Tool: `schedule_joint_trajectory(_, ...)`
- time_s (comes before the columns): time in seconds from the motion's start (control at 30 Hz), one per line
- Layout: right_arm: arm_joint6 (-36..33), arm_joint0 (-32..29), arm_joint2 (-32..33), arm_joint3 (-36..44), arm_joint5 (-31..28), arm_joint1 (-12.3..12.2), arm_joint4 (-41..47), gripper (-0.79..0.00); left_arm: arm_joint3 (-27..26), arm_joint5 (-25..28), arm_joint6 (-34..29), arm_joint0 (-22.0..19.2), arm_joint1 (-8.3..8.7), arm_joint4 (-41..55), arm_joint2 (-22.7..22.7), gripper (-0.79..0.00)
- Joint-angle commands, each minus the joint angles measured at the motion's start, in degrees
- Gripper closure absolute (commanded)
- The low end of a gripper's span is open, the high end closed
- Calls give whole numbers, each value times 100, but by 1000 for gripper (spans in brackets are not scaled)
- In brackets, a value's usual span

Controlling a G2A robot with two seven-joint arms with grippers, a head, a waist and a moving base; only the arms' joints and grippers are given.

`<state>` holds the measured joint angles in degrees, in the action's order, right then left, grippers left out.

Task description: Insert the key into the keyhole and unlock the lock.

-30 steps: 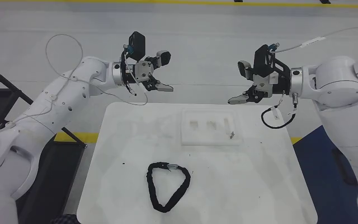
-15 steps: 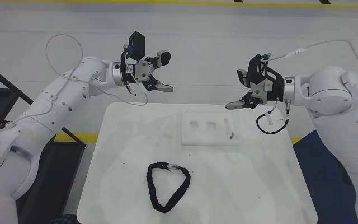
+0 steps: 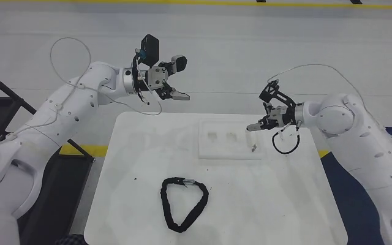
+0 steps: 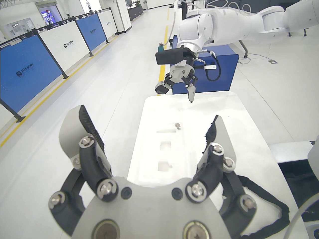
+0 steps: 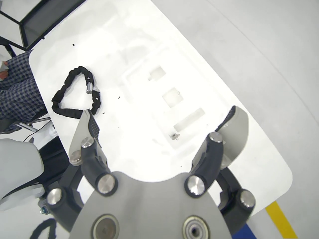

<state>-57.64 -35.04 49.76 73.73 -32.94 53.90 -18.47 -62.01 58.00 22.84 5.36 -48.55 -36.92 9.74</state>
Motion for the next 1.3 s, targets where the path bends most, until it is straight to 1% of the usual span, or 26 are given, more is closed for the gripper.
schedule_joint_trajectory(0.0,-2,-6,-59,-69,279,21,-118,-785,0,0,0,0,0,0,0,-785)
schedule_joint_trajectory(0.13,30,-22,-183,-207,897,73,-370,-785,0,0,0,0,0,0,0,-785)
schedule_joint_trajectory(0.27,-7,-39,-290,-448,1624,171,-76,-785,0,0,0,0,0,0,0,-785)
schedule_joint_trajectory(0.4,-46,-5,-480,-621,2087,292,58,-785,0,0,0,0,0,0,0,-785)
schedule_joint_trajectory(0.43,-89,-12,-518,-702,2180,330,223,-785,0,0,0,0,0,0,0,-785)
schedule_joint_trajectory(0.6,-173,103,-714,-1095,2495,476,328,-785,0,0,0,0,0,0,0,-785)
schedule_joint_trajectory(0.7,-232,154,-814,-1325,2611,555,358,-785,0,0,0,0,0,0,0,-785)
schedule_joint_trajectory(0.83,-397,204,-921,-1594,2618,650,486,-785,0,0,0,0,0,0,0,-785)
schedule_joint_trajectory(0.9,-446,280,-1012,-1653,2619,696,339,-785,0,0,0,0,0,0,0,-785)
schedule_joint_trajectory(1.07,-666,327,-1178,-1871,2624,842,522,-785,0,0,0,0,0,0,0,-785)
schedule_joint_trajectory(1.27,-593,443,-1270,-2151,2578,975,517,-785,0,0,0,0,0,0,0,-785)
